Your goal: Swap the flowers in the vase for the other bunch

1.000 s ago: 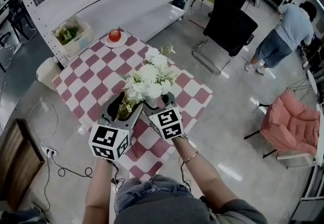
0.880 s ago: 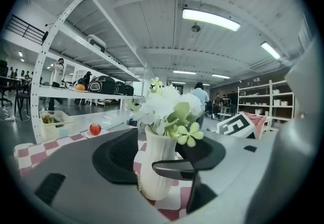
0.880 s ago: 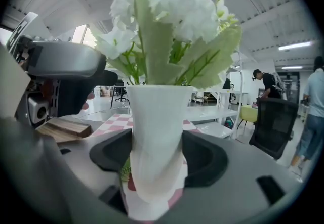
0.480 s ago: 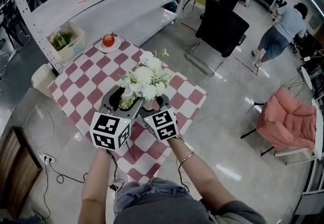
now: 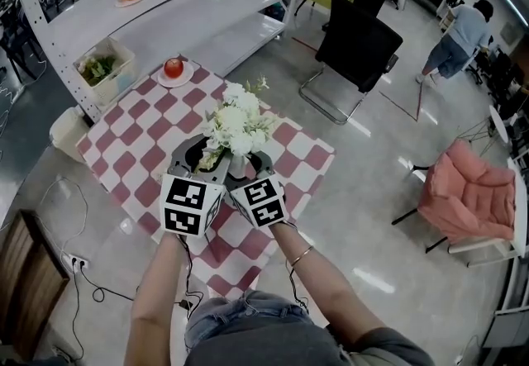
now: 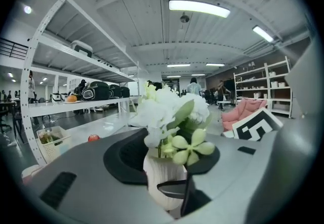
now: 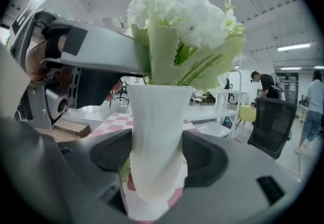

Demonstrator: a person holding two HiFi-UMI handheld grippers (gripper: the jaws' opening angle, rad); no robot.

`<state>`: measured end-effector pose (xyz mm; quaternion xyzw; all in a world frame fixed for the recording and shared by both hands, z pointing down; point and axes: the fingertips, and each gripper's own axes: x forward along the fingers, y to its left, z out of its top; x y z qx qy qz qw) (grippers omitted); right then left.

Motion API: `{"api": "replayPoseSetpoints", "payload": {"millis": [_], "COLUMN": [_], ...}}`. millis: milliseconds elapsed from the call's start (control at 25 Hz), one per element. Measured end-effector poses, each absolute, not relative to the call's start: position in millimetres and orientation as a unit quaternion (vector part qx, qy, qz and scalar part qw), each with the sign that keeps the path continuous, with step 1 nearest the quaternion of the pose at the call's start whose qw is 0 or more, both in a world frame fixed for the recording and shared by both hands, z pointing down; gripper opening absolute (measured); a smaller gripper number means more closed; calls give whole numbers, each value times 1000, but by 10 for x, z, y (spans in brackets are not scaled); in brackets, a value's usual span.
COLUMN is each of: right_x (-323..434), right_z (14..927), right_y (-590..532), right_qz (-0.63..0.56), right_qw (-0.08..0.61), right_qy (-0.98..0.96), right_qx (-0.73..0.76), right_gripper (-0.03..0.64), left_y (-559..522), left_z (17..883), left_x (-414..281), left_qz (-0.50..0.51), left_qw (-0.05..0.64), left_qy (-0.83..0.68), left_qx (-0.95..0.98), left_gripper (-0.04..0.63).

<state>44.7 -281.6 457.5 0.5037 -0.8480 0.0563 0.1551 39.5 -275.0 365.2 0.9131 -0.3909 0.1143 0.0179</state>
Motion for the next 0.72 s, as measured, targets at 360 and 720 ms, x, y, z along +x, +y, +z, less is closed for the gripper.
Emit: {"api": "replayPoseSetpoints", "payload": {"millis": [360,720], "right_x": [450,445], "right_z": [4587,4575], "right_y": [-2817,-2818], "right_qz": [56,57], "right_qw": [153,154], "right_qy": [-849,-849], "right_qx": [502,502], "right_gripper": [316,316], "left_y": [-2755,-2734], "left_z": [3630,3330], "left_x": [421,358], "left_qz": [123,70], "left_qw": [3,18], "left_qy": [-409,-424], "left_qx": [904,903], "left_gripper": [64,41]}}
